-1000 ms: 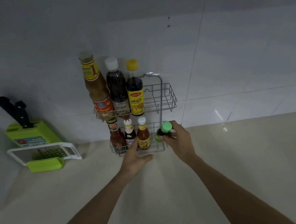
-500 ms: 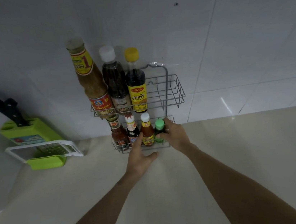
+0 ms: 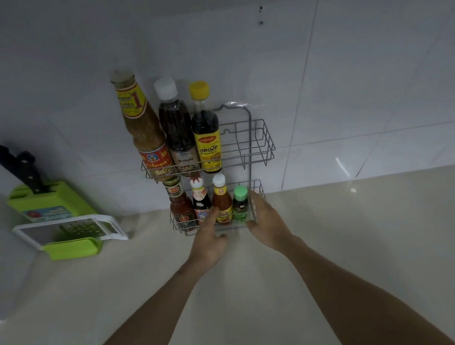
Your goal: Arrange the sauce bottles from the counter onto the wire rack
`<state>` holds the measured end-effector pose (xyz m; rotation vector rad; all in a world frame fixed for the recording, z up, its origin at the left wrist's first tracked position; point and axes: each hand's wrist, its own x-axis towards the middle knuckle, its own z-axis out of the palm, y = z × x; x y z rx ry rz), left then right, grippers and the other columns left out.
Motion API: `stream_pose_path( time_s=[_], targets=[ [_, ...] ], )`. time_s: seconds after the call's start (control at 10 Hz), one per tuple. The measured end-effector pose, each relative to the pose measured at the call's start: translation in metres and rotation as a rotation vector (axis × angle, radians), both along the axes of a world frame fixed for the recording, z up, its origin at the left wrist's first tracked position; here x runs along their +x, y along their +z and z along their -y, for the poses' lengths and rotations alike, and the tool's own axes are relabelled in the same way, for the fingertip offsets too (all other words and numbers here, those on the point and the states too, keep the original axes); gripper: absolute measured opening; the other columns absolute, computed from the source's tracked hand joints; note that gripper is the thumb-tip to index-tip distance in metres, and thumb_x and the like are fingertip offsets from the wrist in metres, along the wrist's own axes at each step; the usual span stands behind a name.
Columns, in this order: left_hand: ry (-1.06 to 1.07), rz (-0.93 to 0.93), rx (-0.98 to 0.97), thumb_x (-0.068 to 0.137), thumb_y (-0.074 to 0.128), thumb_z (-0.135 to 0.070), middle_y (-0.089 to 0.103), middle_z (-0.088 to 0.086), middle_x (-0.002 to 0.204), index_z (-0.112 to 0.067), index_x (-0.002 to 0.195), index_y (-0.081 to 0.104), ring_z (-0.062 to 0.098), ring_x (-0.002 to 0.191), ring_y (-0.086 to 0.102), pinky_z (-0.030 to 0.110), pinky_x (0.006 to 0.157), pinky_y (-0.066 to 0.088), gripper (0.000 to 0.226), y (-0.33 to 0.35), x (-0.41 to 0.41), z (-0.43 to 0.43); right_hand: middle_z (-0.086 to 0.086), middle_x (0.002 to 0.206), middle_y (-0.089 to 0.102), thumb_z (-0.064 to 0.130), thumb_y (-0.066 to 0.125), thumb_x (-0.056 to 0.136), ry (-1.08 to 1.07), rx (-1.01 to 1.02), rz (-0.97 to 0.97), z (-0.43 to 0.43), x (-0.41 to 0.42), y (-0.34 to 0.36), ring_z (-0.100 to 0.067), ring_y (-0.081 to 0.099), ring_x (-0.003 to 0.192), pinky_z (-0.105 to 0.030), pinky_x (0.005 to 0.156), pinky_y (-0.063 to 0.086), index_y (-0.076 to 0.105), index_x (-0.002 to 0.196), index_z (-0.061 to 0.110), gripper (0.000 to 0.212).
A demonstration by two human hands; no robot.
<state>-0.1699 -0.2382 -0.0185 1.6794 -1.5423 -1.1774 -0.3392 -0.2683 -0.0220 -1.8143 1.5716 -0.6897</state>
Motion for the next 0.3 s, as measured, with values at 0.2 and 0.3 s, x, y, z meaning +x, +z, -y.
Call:
stream_pose_path(
  time_s=[0.2, 0.3],
  targets=[
    [-0.039, 0.262, -0.048, 0.090, 0.049, -0.007, 0.022, 0.005, 0.159, -0.022, 0.148, 0.029, 0.028, 0.145, 0.022, 0.037, 0.119, 0.021, 0.064, 0.035, 0.005, -0.018, -0.009, 0.149, 0.042, 0.044, 0.058, 0.085, 0.001, 0.032, -0.284, -0.031, -0.006, 0.033, -0.026, 0.028, 0.143, -0.045, 0.107, 0.036, 0.038, 0.141, 0.017, 0.066],
    [-0.089, 0.510, -0.005, 0.095, 0.044, -0.021, 0.014, 0.004, 0.161, -0.022, 0.151, 0.022, 0.029, 0.148, 0.008, 0.046, 0.120, 0.011, 0.060, 0.058, 0.008, -0.030, -0.015, 0.149, 0.042, 0.053, 0.055, 0.085, 0.017, 0.002, -0.386, -0.050, -0.004, 0.055, -0.031, 0.026, 0.144, -0.046, 0.112, 0.029, 0.040, 0.140, 0.013, 0.070]
  ],
)
